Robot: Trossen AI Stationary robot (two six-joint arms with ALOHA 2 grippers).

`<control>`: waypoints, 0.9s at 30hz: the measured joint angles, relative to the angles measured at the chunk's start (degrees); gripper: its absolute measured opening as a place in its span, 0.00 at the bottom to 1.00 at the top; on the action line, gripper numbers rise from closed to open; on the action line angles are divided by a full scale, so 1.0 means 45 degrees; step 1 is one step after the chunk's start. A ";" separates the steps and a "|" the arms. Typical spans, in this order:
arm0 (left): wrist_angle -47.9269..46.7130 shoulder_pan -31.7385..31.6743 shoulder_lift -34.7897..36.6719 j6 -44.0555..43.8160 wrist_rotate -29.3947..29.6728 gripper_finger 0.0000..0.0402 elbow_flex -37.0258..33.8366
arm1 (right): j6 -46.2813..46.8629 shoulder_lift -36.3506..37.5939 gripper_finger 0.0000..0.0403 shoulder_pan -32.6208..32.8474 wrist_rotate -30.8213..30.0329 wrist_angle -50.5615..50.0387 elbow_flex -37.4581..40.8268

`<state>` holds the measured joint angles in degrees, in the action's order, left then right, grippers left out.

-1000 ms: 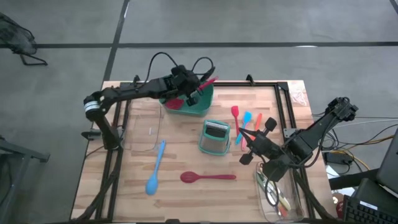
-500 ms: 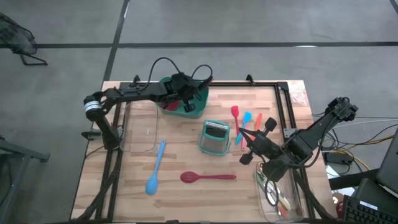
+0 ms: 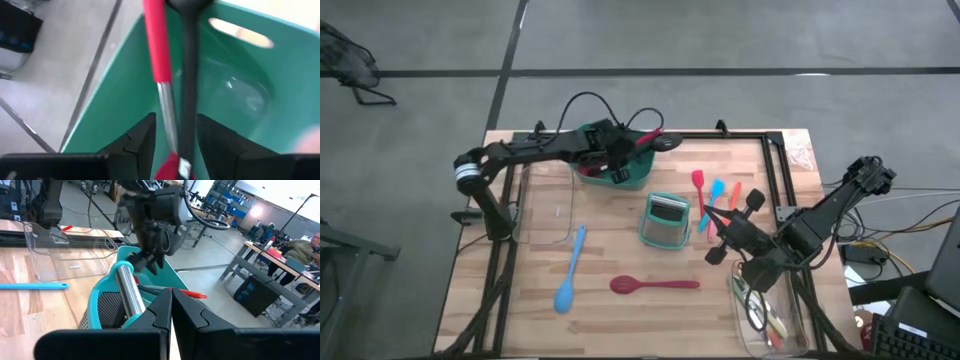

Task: Pick & Place Kitchen Items
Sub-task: Put the red slotted spoon into the green bin

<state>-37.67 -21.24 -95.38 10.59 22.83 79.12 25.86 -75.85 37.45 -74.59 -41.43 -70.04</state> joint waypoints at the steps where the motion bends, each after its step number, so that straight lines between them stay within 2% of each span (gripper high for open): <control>1: -0.0549 0.0141 0.0056 -0.0136 -0.0007 0.36 0.0217 | -0.0036 0.0000 0.02 0.0000 0.0000 0.0000 0.0000; 4: -0.2250 0.0704 0.0282 -0.0812 -0.0449 0.37 0.0735 | -0.0048 0.0000 0.02 0.0000 0.0000 -0.0026 0.0024; 7: -0.3184 0.1541 0.0596 -0.1360 -0.1776 0.37 0.0916 | -0.0058 0.0000 0.02 0.0000 0.0000 -0.0030 0.0024; 10: -0.3336 0.2649 0.0833 -0.1827 -0.3333 0.37 0.0911 | -0.0074 0.0000 0.02 0.0000 0.0000 -0.0034 0.0024; 12: -0.3187 0.3498 0.0847 -0.2111 -0.3848 0.37 0.0911 | -0.0077 0.0000 0.02 0.0010 0.0000 -0.0029 0.0024; 16: -0.2632 0.5362 0.0575 -0.2541 -0.3922 0.37 0.0746 | -0.0077 -0.0003 0.02 0.0010 0.0000 -0.0015 0.0024; 22: -0.1123 0.7647 0.0182 -0.4431 -0.3921 0.37 -0.0010 | -0.0077 0.0000 0.02 0.0010 0.0000 0.0015 0.0024; 27: 0.1185 0.9015 0.0160 -0.5474 -0.3739 0.37 -0.1187 | -0.0077 -0.0002 0.02 0.0005 -0.0003 0.0056 0.0024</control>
<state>-32.34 19.33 -94.66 -14.04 6.01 73.78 25.52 -75.87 37.47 -74.60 -41.18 -69.93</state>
